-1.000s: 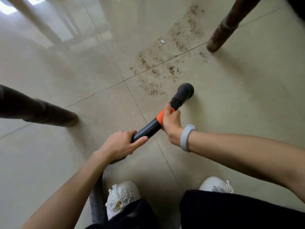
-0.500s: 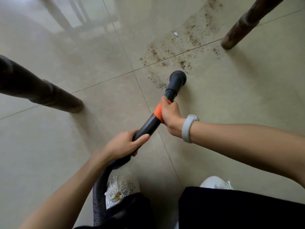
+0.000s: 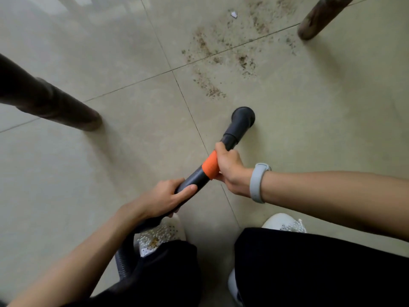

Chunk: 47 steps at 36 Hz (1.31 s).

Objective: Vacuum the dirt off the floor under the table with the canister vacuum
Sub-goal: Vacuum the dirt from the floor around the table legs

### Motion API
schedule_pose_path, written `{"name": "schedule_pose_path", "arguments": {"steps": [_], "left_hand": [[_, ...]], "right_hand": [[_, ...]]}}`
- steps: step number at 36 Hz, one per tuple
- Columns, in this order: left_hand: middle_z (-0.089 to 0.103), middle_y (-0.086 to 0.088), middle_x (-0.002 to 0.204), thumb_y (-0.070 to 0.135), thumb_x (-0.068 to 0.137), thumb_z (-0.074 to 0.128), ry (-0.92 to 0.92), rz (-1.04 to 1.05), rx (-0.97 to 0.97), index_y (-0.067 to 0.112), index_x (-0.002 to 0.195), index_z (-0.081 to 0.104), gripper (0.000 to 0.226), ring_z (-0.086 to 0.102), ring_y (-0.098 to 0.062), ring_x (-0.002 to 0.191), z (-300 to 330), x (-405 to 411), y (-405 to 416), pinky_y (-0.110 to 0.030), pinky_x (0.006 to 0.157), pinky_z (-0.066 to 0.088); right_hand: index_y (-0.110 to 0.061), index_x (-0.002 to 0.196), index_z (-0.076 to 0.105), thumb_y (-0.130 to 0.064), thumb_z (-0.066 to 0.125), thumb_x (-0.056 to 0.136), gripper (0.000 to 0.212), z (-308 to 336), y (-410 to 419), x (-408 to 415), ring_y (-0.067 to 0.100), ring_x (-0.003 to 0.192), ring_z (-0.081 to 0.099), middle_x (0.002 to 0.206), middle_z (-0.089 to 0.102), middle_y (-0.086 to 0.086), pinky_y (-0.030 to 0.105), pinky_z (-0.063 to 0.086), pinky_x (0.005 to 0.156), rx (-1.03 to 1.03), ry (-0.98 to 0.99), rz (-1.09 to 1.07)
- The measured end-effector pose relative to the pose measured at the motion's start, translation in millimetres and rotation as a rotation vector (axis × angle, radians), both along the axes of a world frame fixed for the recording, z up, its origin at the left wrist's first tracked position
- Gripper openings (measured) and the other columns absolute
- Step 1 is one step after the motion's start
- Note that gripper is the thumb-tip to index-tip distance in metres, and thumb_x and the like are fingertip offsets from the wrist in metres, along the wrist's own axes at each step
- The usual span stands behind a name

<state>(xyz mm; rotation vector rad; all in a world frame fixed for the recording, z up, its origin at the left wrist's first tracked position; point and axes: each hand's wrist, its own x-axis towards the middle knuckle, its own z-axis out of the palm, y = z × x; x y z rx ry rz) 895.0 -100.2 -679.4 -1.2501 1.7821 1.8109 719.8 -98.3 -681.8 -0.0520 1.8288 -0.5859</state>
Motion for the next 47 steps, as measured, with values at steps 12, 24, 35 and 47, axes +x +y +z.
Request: {"name": "schedule_pose_path", "arguments": {"steps": [12,24,35,47], "left_hand": [[0.054,-0.002,0.045,0.036,0.101,0.036,-0.006,0.375,-0.095,0.014,0.077,0.044,0.034,0.048,-0.015,0.039,9,25,-14,-0.022,0.045,0.04],[0.054,0.003,0.049,0.045,0.096,0.044,-0.053,0.002,-0.019,0.014,0.085,0.052,0.034,0.051,-0.013,0.042,11,13,-7,-0.026,0.05,0.044],[0.059,-0.001,0.057,0.047,0.095,0.044,-0.072,0.02,-0.175,0.022,0.078,0.05,0.031,0.055,-0.01,0.042,16,1,-20,-0.023,0.05,0.048],[0.051,-0.014,0.055,0.052,0.087,0.038,0.12,0.465,0.169,0.006,0.091,0.041,0.047,0.049,-0.026,0.044,19,20,-16,-0.029,0.048,0.041]], "right_hand": [[-0.001,0.123,0.05,-0.038,0.046,0.094,0.048,7,-73,49,0.03,0.098,0.058,0.102,0.055,0.01,0.047,0.052,0.091,-0.133,-0.007,0.235],[-0.009,0.099,0.046,-0.031,0.042,0.097,0.023,3,-1,9,0.017,0.076,0.052,0.086,0.049,0.005,0.034,0.052,0.059,-0.049,-0.113,-0.008],[-0.009,0.115,0.044,-0.035,0.046,0.096,0.033,-5,-41,-4,0.025,0.09,0.054,0.094,0.051,0.009,0.042,0.053,0.081,-0.058,-0.018,-0.014],[-0.007,0.103,0.045,-0.037,0.046,0.094,0.031,-18,-66,68,0.024,0.083,0.051,0.092,0.051,0.009,0.031,0.04,0.073,-0.183,0.029,0.199]]}}
